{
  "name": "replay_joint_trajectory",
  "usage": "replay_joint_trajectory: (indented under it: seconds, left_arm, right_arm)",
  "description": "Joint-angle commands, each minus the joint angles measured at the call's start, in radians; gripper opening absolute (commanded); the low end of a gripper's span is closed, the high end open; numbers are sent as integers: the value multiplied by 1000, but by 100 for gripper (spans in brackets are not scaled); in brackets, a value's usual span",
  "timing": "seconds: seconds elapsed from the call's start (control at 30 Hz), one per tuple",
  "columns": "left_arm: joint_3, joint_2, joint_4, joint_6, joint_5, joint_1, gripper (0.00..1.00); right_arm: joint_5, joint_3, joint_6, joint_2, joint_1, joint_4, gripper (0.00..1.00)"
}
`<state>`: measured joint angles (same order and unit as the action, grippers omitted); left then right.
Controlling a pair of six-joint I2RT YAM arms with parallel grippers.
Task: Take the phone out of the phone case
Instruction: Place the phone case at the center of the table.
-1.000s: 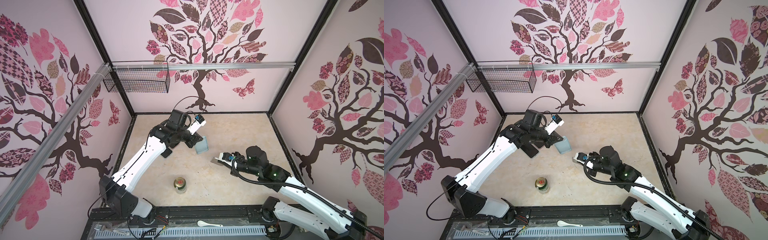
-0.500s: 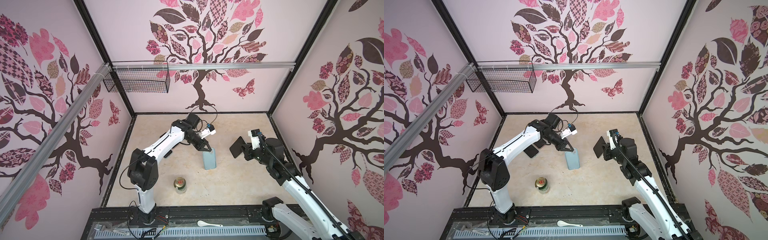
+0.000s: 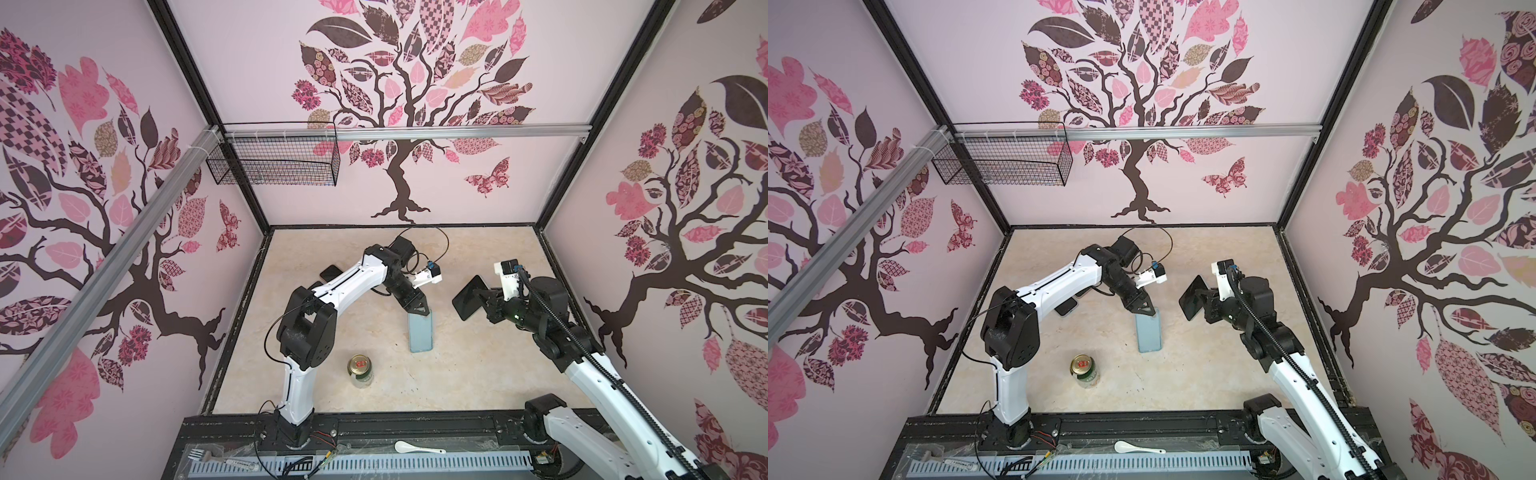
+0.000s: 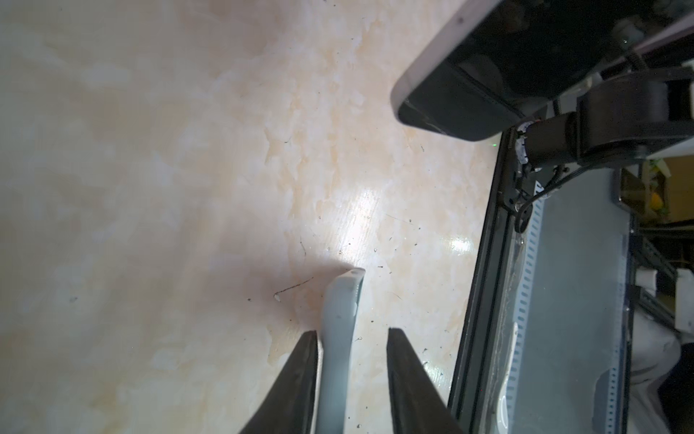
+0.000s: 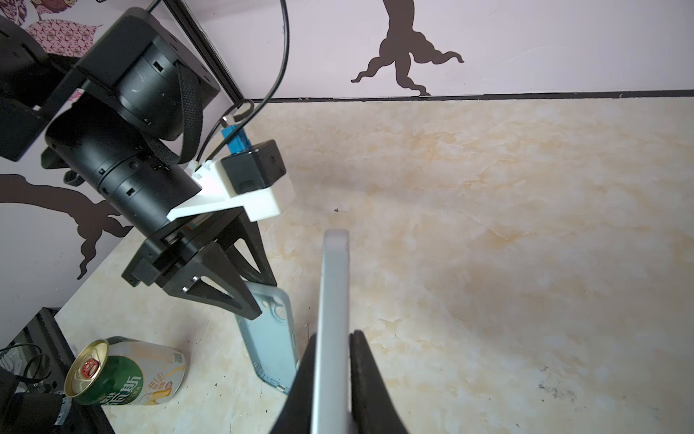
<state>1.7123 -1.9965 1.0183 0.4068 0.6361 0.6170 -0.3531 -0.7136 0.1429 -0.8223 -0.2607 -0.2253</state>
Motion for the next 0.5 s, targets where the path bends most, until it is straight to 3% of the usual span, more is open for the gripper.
replay_joint_trajectory:
  seconds: [0.0, 0.07, 0.23, 0.3, 0.47]
  left_arm:
    - [-2, 18, -77, -27, -45, -26, 50]
    - [1, 42, -89, -34, -46, -41, 59]
    - [-26, 169, -124, -46, -29, -69, 62]
    - [-62, 245, -153, -51, -4, -69, 63]
    - [-243, 477, -297, -99, 105, -68, 63]
  right_arm:
    - [-12, -49, 0, 31, -2, 6, 0]
    - [-9, -47, -18, 36, -2, 0, 0]
    - [-45, -39, -30, 47, -2, 19, 0]
    - [-101, -30, -25, 49, -2, 57, 0]
    - [-384, -21, 14, 17, -3, 190, 0]
